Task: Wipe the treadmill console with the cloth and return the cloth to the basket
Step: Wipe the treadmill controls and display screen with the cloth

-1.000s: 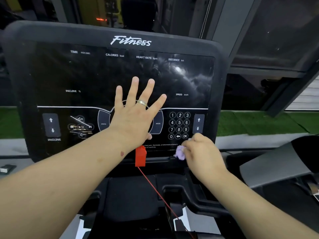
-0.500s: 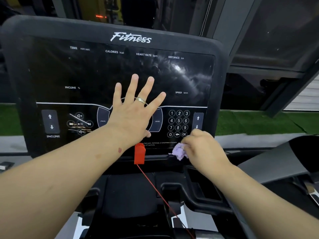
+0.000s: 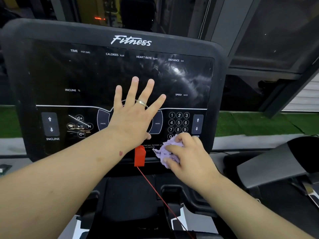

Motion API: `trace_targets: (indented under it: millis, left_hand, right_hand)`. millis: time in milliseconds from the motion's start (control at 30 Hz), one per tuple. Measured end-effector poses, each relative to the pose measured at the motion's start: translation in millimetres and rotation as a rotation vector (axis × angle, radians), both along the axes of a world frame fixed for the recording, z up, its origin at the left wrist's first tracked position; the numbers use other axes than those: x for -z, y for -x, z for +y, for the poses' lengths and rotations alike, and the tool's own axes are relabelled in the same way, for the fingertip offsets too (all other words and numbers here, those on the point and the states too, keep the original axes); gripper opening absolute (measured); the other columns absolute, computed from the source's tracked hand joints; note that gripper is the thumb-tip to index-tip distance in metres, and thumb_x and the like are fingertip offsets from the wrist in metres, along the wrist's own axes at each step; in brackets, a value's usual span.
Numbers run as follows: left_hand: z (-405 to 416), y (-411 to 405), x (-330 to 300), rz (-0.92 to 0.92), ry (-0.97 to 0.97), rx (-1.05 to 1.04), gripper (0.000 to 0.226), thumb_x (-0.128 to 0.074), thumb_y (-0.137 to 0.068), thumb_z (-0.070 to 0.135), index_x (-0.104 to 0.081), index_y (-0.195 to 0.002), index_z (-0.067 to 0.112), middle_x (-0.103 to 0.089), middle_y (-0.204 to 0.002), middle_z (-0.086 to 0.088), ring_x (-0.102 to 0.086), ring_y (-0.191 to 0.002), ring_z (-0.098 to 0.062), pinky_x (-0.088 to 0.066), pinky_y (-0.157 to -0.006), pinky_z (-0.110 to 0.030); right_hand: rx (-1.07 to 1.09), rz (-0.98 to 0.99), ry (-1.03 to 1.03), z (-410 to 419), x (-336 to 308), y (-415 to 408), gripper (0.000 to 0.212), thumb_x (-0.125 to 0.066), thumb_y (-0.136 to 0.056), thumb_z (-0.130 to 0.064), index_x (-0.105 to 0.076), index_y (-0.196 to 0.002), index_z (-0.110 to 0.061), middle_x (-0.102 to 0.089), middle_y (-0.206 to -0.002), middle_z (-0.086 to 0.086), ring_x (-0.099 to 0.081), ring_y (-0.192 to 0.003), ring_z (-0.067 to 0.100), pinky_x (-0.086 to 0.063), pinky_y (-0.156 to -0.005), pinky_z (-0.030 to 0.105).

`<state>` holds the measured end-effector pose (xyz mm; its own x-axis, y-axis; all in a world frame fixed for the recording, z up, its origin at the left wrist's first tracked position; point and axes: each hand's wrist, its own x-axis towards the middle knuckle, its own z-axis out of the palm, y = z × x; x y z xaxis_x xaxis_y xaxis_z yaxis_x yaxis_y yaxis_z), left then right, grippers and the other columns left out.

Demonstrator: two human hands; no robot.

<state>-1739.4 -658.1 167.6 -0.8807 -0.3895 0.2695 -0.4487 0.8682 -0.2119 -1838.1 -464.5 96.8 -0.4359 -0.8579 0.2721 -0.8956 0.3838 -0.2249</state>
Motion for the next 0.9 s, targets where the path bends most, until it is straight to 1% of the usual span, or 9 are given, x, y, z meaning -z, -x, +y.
trace_targets:
  millis: [67, 133, 233, 333, 533, 600, 700, 800, 900]
  left_hand:
    - [0, 0, 0, 0.004, 0.004, -0.003, 0.133, -0.081, -0.074, 0.061, 0.020, -0.156, 0.040, 0.041, -0.160, -0.007, 0.036, -0.146, -0.045, 0.007, -0.118, -0.071]
    - [0, 0, 0, 0.003, 0.008, -0.005, 0.133, -0.081, -0.074, 0.061, 0.021, -0.156, 0.040, 0.041, -0.160, -0.007, 0.035, -0.146, -0.045, 0.006, -0.118, -0.071]
    - [0, 1, 1, 0.006, 0.016, -0.002, 0.133, -0.081, -0.073, 0.062, 0.020, -0.157, 0.040, 0.040, -0.161, -0.007, 0.034, -0.147, -0.045, 0.006, -0.118, -0.071]
    - [-1, 0, 1, 0.011, 0.019, 0.000, 0.134, -0.082, -0.071, 0.063, 0.019, -0.157, 0.041, 0.039, -0.162, -0.006, 0.033, -0.148, -0.043, 0.007, -0.119, -0.070]
    - [-2, -1, 1, 0.013, 0.002, 0.007, 0.134, -0.083, -0.071, 0.061, 0.018, -0.157, 0.041, 0.039, -0.161, -0.006, 0.035, -0.147, -0.043, 0.008, -0.118, -0.070]
    - [-1, 1, 1, 0.009, 0.000, 0.001, 0.134, -0.084, -0.072, 0.059, 0.018, -0.157, 0.040, 0.040, -0.161, -0.006, 0.036, -0.146, -0.044, 0.009, -0.118, -0.071]
    - [0, 2, 2, 0.008, 0.013, -0.002, 0.134, -0.083, -0.072, 0.060, 0.018, -0.157, 0.040, 0.040, -0.161, -0.007, 0.035, -0.147, -0.045, 0.009, -0.117, -0.071]
    - [-1, 0, 2, 0.015, 0.026, -0.002, 0.133, -0.081, -0.072, 0.064, 0.019, -0.157, 0.041, 0.038, -0.162, -0.006, 0.033, -0.148, -0.044, 0.008, -0.118, -0.070]
    - [-2, -1, 2, 0.019, 0.015, 0.008, 0.133, -0.082, -0.072, 0.063, 0.019, -0.157, 0.041, 0.038, -0.162, -0.005, 0.034, -0.148, -0.042, 0.007, -0.119, -0.069]
  right_hand:
    - [0.015, 0.011, -0.004, -8, 0, -7, 0.024, -0.066, -0.086, -0.045, -0.071, -0.109, -0.037, -0.043, -0.120, -0.007, -0.041, -0.098, 0.022, -0.052, -0.078, 0.032]
    - [-0.004, 0.009, 0.042, -20, 3, -10, 0.017, -0.072, -0.084, -0.035, -0.072, -0.101, -0.034, -0.048, -0.113, -0.007, -0.042, -0.091, 0.022, -0.052, -0.073, 0.033]
    - [-0.044, 0.023, 0.062, -33, 8, -14, 0.011, -0.067, -0.088, -0.031, -0.072, -0.098, -0.033, -0.049, -0.108, -0.010, -0.040, -0.087, 0.021, -0.052, -0.069, 0.035]
    - [-0.026, 0.034, 0.058, -33, 7, -10, 0.015, -0.065, -0.090, -0.028, -0.072, -0.102, -0.033, -0.050, -0.106, -0.011, -0.041, -0.087, 0.021, -0.051, -0.064, 0.033]
    - [0.138, 0.010, 0.061, 3, 0, 28, 0.018, -0.069, -0.084, -0.020, -0.075, -0.095, -0.032, -0.052, -0.092, -0.008, -0.048, -0.077, 0.023, -0.047, -0.060, 0.033]
    - [0.156, 0.022, 0.083, -2, 2, 24, 0.016, -0.070, -0.081, -0.018, -0.076, -0.091, -0.030, -0.053, -0.088, -0.007, -0.050, -0.074, 0.024, -0.041, -0.057, 0.029]
    - [0.026, 0.041, 0.128, -41, 6, -7, 0.011, -0.065, -0.079, -0.026, -0.076, -0.084, -0.026, -0.054, -0.084, -0.004, -0.051, -0.071, 0.028, -0.046, -0.056, 0.034]
    - [-0.086, 0.080, 0.116, -54, 10, -21, 0.014, -0.062, -0.084, -0.028, -0.074, -0.079, -0.024, -0.052, -0.085, -0.005, -0.045, -0.074, 0.025, -0.049, -0.051, 0.039]
    - [-0.061, 0.051, 0.016, -30, 1, 3, 0.008, -0.067, -0.085, -0.027, -0.075, -0.085, -0.027, -0.054, -0.090, -0.006, -0.048, -0.084, 0.025, -0.049, -0.059, 0.036]
